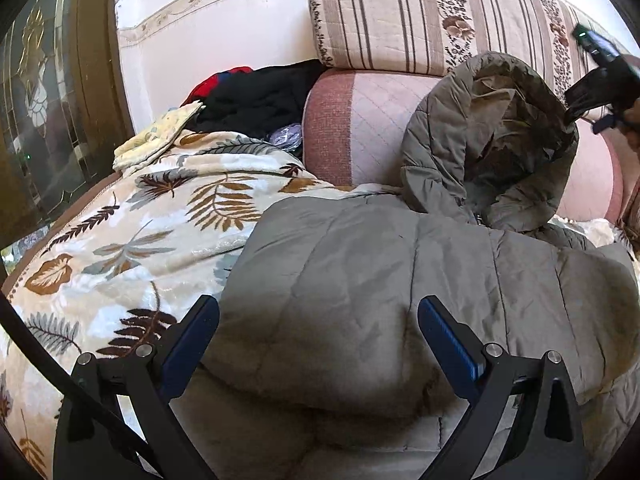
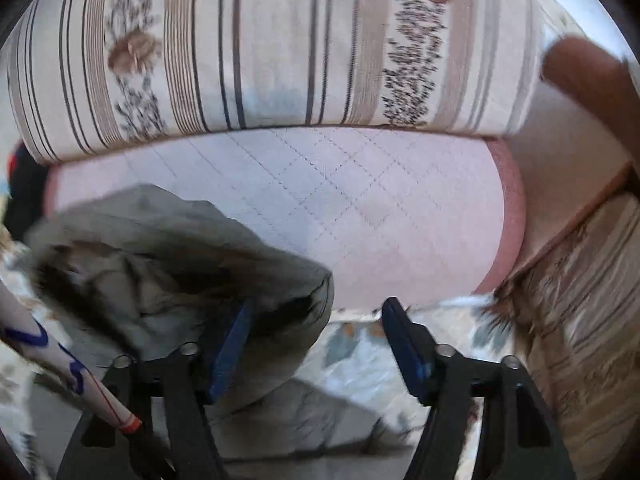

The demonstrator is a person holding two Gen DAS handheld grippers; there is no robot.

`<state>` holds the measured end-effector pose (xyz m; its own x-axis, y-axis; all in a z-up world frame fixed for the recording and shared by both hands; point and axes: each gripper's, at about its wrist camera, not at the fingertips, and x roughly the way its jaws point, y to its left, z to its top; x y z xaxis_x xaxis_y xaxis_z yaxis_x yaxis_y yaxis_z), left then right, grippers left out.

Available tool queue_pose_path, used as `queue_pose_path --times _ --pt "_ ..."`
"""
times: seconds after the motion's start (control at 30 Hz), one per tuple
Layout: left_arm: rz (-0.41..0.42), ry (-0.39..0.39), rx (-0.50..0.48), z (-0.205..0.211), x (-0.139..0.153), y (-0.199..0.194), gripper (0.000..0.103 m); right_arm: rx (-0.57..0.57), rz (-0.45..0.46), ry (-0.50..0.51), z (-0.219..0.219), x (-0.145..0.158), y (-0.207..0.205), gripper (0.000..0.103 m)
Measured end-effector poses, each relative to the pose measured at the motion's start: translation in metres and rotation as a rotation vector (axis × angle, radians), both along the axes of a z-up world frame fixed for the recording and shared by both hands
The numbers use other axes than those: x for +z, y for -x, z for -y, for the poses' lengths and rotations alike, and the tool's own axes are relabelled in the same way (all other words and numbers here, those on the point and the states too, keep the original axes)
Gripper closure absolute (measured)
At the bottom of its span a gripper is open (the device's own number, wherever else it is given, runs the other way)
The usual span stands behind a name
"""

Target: Fold large clothes

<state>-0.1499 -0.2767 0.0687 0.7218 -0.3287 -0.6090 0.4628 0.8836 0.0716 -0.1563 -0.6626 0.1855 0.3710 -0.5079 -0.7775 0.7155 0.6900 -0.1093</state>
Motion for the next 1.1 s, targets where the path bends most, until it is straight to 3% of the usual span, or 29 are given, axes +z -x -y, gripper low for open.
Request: queue_pose_path --times 0.13,0.17,0.2,0.37,0.53,0.93,1.1 --pt "-0.014 -0.002 0.003 0.002 -0.004 -0.004 0.003 0.031 -0.037 0.057 0.012 -0.020 -0.017 0.064" --pt "-0.016 -0.003 0.002 0.003 -0.005 -0.005 0.003 0.037 -0.030 0.054 0.013 -0.025 -0.018 0.086" --pt "-0.018 -0.005 -0.001 0.004 -0.006 -0.005 0.003 0.049 -0.007 0.036 0.013 -0.029 -0.017 0.093" --pt "-0.029 0.010 -0.012 0.004 -0.005 -0.004 0.003 0.055 0.143 0.043 -0.002 -0.020 0.014 0.097" --pt "-0.035 0.043 0.003 -0.003 0.002 -0.005 0.003 0.114 0.211 0.048 -0.040 0.000 0.053 0.098" --pt "-0.023 0.120 0.103 -0.041 0.023 -0.029 0.003 0.218 0.315 0.071 -0.142 0.037 0.144 0.099" --pt "-0.037 0.195 0.146 -0.061 0.032 -0.037 0.003 0.241 0.333 0.035 -0.188 0.029 0.179 0.099"
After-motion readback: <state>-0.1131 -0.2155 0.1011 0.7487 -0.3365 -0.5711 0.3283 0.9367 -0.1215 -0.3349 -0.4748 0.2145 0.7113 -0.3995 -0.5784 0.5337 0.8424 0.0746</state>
